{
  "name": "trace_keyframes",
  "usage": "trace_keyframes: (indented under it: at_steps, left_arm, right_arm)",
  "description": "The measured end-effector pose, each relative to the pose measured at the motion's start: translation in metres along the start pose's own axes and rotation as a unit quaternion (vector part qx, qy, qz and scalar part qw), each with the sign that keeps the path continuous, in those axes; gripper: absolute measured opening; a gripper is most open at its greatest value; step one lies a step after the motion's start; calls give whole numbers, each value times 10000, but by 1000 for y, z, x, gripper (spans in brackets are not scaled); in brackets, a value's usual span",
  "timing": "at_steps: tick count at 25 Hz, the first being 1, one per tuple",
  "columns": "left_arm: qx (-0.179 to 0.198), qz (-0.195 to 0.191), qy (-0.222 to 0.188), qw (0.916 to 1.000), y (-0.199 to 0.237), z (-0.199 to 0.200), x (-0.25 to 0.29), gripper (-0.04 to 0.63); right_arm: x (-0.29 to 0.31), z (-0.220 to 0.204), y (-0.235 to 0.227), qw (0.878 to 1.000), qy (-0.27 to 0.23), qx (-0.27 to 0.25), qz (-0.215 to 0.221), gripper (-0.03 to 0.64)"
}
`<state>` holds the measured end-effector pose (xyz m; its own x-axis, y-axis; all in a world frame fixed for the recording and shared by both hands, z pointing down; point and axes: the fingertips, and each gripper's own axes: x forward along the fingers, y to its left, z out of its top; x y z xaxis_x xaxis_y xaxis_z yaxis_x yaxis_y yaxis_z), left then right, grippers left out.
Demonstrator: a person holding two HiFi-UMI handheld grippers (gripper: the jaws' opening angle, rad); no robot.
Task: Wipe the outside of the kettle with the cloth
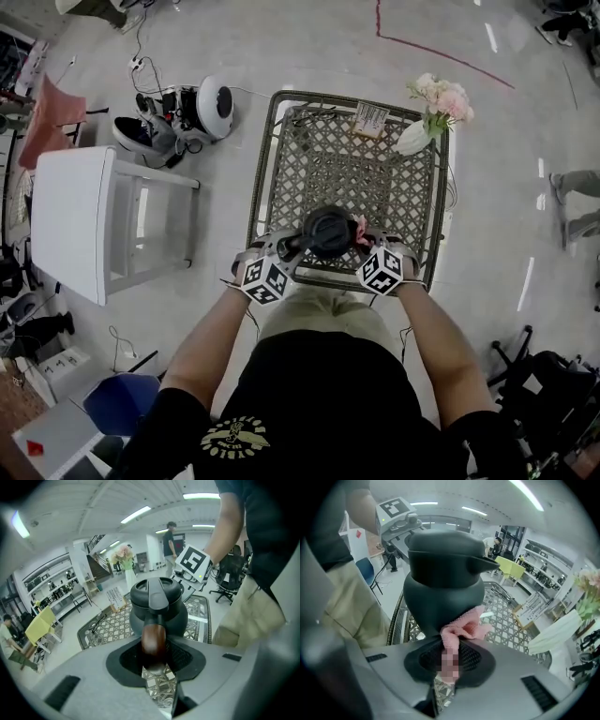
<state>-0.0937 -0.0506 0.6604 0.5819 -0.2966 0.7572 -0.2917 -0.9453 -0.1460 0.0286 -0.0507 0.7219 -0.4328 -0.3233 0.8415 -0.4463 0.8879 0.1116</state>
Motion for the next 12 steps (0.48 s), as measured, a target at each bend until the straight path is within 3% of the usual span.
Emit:
trace_keyframes:
  at_steps: [12]
  left_arm:
    - [-13,-11,26,10000,-1,0,-2,101]
  right_arm:
    - [32,-18,1,9995,86,306,60,41]
